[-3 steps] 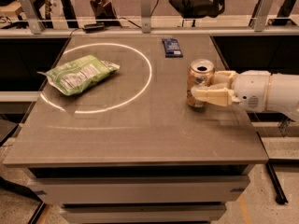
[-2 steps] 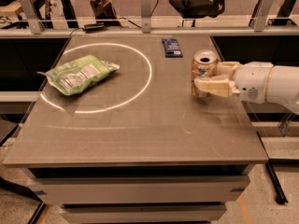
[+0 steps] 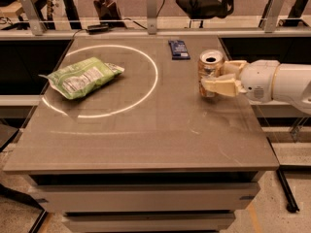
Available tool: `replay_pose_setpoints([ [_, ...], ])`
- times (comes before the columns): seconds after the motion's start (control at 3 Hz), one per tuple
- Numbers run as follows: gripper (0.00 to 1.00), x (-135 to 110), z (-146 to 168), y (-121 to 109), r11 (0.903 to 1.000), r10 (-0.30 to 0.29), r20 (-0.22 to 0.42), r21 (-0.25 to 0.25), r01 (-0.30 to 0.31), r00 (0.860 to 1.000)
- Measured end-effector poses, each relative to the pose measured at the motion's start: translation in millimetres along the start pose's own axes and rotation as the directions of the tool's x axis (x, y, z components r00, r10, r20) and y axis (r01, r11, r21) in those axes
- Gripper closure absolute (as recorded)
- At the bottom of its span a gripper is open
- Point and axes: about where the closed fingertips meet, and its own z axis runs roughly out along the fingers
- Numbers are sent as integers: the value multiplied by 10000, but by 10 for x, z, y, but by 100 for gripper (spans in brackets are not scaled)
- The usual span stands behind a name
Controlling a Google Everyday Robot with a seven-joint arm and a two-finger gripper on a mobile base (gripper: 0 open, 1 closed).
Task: Move orange can near rxbar blueberry
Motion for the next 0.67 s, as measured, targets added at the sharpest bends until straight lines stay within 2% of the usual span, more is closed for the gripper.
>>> replay_pose_setpoints([
  [0.33, 100, 33, 116, -285, 9975, -201, -356, 672, 224, 9992],
  [0.67, 100, -62, 266, -625, 9867, -91, -202, 1619, 123, 9998],
])
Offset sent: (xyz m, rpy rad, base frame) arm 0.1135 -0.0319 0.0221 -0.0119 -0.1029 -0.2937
